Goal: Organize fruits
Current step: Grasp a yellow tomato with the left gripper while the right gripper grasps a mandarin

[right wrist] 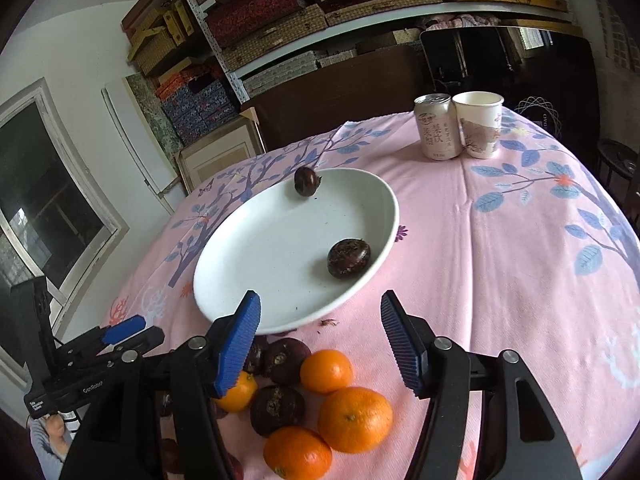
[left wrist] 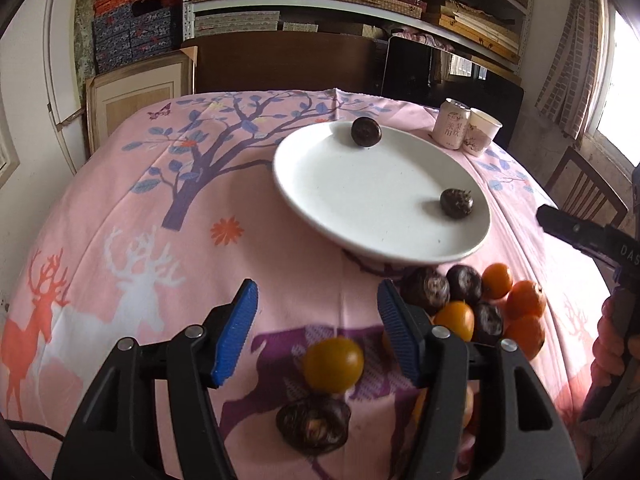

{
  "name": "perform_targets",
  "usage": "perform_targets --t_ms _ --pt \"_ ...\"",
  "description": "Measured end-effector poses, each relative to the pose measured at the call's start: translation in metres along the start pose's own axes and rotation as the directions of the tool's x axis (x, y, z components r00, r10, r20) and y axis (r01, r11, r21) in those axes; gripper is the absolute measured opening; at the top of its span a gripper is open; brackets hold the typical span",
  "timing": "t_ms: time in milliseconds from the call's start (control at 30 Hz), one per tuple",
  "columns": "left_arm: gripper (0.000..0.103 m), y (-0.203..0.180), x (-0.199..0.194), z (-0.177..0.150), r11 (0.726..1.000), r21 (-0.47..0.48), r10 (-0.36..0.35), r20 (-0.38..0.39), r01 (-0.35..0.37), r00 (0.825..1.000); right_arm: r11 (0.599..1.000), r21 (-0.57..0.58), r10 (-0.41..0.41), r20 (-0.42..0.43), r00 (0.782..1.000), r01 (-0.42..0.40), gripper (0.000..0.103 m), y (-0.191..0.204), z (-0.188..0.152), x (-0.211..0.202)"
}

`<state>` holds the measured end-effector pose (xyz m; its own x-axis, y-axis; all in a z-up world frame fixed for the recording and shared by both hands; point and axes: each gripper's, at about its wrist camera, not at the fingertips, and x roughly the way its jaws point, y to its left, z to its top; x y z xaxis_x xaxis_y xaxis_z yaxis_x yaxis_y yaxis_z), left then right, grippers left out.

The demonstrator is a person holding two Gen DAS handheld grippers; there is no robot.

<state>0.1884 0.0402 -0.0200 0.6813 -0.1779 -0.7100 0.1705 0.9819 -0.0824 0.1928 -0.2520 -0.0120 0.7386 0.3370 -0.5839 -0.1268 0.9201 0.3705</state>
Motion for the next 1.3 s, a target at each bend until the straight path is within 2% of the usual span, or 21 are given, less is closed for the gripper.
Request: perform_targets --t_ms 133,233,400,567,733,933,1167,1300 --pt "0.061 0.004 -0.009 -0.031 1.000 -0.003 0.019 -0.020 -0.019 1.000 0.999 0.052 -0.011 0.045 0.999 0.009 0.075 -0.018 -0.021 -0.025" --pt "0.061 -0.003 -0.011 -0.033 0.999 0.031 0.041 -0.001 -0.041 0.999 0.997 0.074 0.003 0.040 0.999 -0.006 0.074 -0.024 -0.030 -0.031" --pt "0.061 -0.020 0.003 -0.036 0.988 0.128 0.089 -0.015 -0.087 0.996 1.000 0.014 -0.022 0.044 0.999 0.021 0.075 -0.013 -0.035 -0.032" --pt "0.037 -0.027 0.024 -0.034 0.984 0.171 0.069 -0.072 -0.056 0.995 0.999 0.013 -0.041 0.027 0.999 0.041 0.075 -0.013 -0.036 -0.030" --pt "0.036 -0.026 0.027 -0.036 0.982 0.180 0.063 -0.080 -0.048 0.995 0.999 0.025 -0.046 0.021 0.999 0.045 0.075 -0.017 -0.035 -0.029" --pt "0.036 -0.013 0.021 -0.032 0.992 0.114 0.059 -0.065 -0.051 0.996 0.997 0.031 -0.073 -0.060 0.995 0.075 0.074 -0.024 -0.037 -0.016" --pt "0.036 -0.007 0.017 -0.030 0.995 0.088 0.054 -0.055 -0.049 0.997 0.996 0.089 0.004 -0.152 0.988 0.009 0.061 -0.031 -0.043 -0.001" --pt "0.036 -0.010 0.017 -0.031 0.994 0.102 0.052 -0.055 -0.046 0.997 0.995 0.103 0.017 -0.188 0.982 0.003 0.060 -0.031 -0.045 0.007"
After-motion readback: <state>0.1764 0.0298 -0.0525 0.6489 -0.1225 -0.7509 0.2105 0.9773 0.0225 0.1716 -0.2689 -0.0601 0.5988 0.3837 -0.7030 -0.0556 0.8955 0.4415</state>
